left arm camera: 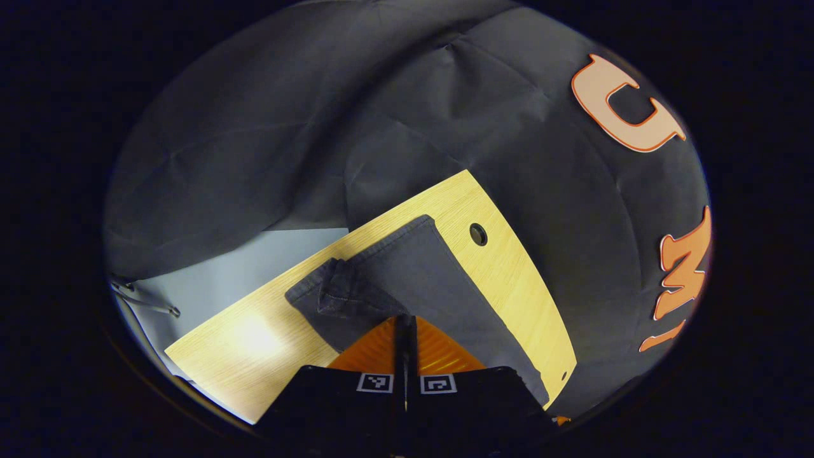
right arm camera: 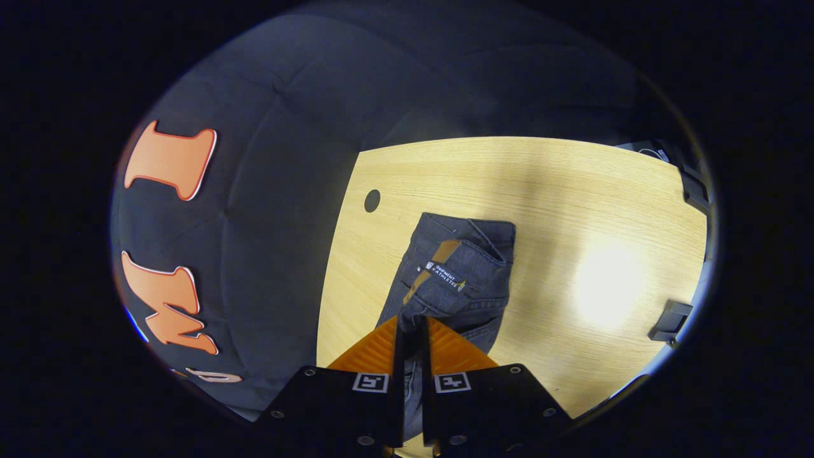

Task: Grasp the waist and the cuffs of the jeans and fold them to make the two legs overlap; first hold the waist and fold one-third of the jeans toward the cuffs, then hold the cuffs and fold the remaining one-third in the same direction to finish folding.

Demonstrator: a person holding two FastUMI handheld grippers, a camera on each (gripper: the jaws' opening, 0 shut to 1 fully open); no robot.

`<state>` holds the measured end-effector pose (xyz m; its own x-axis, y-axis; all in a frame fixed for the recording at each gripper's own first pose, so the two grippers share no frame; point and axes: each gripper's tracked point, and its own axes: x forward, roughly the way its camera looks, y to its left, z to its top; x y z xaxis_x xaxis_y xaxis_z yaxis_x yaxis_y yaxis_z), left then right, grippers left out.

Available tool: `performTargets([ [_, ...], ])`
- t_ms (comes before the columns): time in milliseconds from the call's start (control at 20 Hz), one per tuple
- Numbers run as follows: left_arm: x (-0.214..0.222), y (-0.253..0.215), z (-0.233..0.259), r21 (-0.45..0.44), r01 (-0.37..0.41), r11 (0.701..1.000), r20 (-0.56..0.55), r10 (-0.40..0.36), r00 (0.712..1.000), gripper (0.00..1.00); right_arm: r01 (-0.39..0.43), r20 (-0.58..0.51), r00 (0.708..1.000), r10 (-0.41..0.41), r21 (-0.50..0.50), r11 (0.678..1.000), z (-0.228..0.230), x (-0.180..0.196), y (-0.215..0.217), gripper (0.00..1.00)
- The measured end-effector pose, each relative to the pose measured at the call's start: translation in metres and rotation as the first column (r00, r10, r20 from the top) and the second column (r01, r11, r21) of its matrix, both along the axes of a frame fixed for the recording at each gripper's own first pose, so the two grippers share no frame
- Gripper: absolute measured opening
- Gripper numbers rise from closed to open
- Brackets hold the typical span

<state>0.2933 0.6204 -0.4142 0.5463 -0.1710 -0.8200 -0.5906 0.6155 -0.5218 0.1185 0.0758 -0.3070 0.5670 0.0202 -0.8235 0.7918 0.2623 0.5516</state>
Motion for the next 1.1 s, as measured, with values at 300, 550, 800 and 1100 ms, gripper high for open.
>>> performTargets([
  [300,0.048,-0.004,-0.015,0.033,0.048,0.998,-0.030,-0.047,0.998,0.01,0.001,-0.030,1.000,0.000,0.033,0.999,-0.021,0.037,-0.005,0.12],
  [550,0.087,-0.022,-0.026,0.076,0.096,0.993,-0.049,-0.092,0.994,0.01,0.019,-0.062,0.998,-0.015,0.062,0.998,-0.041,0.056,-0.007,0.12],
  [800,0.087,-0.022,-0.050,0.085,0.075,0.994,-0.134,-0.063,0.989,0.01,0.076,-0.111,0.992,-0.061,0.134,0.988,-0.059,0.070,-0.005,0.12],
  [1100,0.111,-0.023,-0.042,0.097,0.075,0.992,-0.042,-0.071,0.997,0.16,0.058,0.010,0.998,-0.060,0.155,0.986,-0.035,0.111,-0.016,0.12],
])
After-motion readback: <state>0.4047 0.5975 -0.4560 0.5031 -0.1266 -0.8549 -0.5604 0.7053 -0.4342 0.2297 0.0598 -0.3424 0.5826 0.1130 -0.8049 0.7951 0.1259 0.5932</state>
